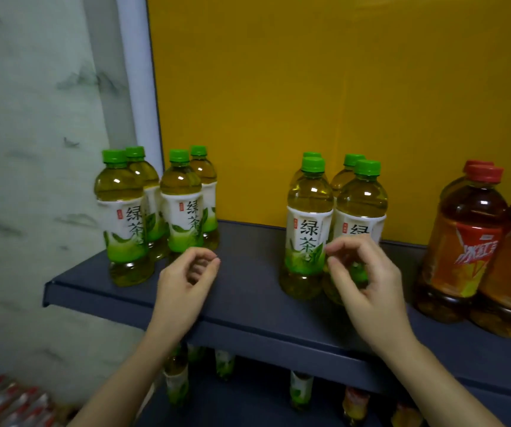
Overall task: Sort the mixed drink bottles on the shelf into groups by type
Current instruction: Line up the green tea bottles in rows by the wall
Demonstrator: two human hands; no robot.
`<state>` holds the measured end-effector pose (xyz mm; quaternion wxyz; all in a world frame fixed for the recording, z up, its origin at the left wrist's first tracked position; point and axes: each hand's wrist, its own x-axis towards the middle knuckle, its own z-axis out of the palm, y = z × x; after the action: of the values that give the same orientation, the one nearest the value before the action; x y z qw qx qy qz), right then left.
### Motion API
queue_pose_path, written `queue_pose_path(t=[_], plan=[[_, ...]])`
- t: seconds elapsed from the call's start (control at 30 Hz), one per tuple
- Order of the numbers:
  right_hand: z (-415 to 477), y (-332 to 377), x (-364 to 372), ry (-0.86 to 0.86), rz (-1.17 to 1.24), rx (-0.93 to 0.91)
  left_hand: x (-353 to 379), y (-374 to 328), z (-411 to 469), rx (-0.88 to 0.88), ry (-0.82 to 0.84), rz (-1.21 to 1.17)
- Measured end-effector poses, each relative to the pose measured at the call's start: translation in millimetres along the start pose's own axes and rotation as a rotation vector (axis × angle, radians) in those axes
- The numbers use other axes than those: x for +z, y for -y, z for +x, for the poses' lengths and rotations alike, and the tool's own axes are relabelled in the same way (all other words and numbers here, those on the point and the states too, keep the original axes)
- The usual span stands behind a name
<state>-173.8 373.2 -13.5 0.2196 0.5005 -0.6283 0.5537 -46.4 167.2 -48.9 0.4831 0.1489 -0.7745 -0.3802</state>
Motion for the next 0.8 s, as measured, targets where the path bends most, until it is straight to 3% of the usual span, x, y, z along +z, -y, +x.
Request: queue_pose_path(t=[0.13, 0.27, 0.4, 0.53, 0.67, 0.8], plan=[[10.4, 17.4, 51.2, 0.203, 0.048, 0.038, -51.0, 24.9, 8.9, 0.070, -0.210, 0.127], [33.0, 23.4, 114.8, 0.392, 0.059, 0.128, -94.1, 50.4, 23.9, -0.015, -0.334, 0.144], [59.8, 19.9, 168.6, 0.417, 0.080, 0.362, -117.2, 69.9, 38.8, -0.065, -0.235, 0.283], [69.9, 15.2, 196.3, 0.398, 0.207, 0.553, -120.4, 82.7, 42.2, -0.059, -0.081, 0.250], [71.0, 12.0, 208.6, 0.412, 0.288, 0.635, -121.8, 88.8, 46.9, -0.077, -0.043, 0.231], [70.9, 11.1, 208.7, 0.441, 0.247, 0.603, -125.0, 94.4, 53.5, -0.076, 0.008, 0.176]])
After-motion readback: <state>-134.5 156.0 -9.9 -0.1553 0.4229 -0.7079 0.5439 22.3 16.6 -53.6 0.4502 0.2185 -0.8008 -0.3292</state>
